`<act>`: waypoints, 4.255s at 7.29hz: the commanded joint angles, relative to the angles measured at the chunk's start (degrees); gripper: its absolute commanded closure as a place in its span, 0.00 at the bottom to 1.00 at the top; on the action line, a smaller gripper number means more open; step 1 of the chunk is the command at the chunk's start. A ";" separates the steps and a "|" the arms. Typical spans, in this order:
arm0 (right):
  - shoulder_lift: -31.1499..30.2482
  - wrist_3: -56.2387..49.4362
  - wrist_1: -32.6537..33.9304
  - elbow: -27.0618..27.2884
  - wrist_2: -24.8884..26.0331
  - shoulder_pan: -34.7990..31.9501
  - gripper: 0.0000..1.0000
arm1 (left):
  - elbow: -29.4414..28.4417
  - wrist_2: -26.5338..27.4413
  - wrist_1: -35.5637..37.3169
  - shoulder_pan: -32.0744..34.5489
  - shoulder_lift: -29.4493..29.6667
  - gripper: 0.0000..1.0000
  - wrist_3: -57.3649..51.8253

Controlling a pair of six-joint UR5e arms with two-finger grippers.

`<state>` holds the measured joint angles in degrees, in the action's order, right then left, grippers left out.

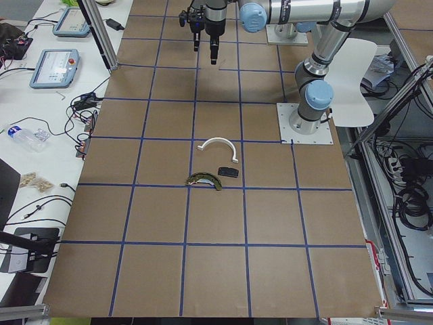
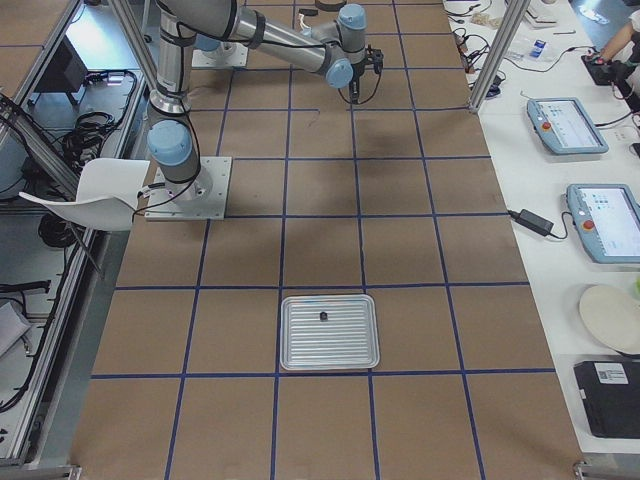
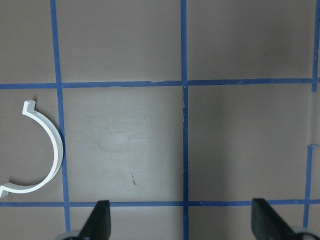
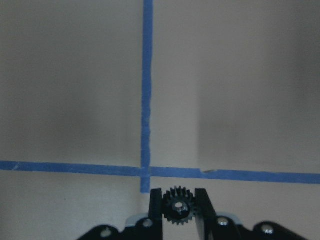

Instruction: Place bearing gear from tray to pile

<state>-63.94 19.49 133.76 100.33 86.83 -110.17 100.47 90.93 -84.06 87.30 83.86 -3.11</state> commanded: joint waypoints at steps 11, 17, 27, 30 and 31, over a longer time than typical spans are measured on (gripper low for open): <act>-14.09 -34.54 -16.13 -0.05 2.80 27.77 0.00 | -0.36 -3.20 22.43 12.87 19.55 0.00 8.62; -12.88 -79.70 -15.73 -0.13 2.73 58.64 0.00 | -0.45 -6.02 34.05 20.46 33.63 0.00 11.53; 3.83 -113.01 -3.60 -0.04 3.35 77.21 0.17 | -0.89 -5.86 36.95 21.69 37.25 0.32 12.60; 3.74 -112.83 -3.42 0.04 4.31 77.21 0.50 | -1.24 -5.86 36.86 21.95 37.86 0.54 12.60; 3.74 -112.75 -3.51 0.04 4.40 77.21 0.63 | -1.16 -5.60 36.86 21.95 37.95 0.78 12.60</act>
<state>-60.18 -93.35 130.33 100.37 90.93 -32.96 99.28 85.12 -47.16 109.20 121.68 9.52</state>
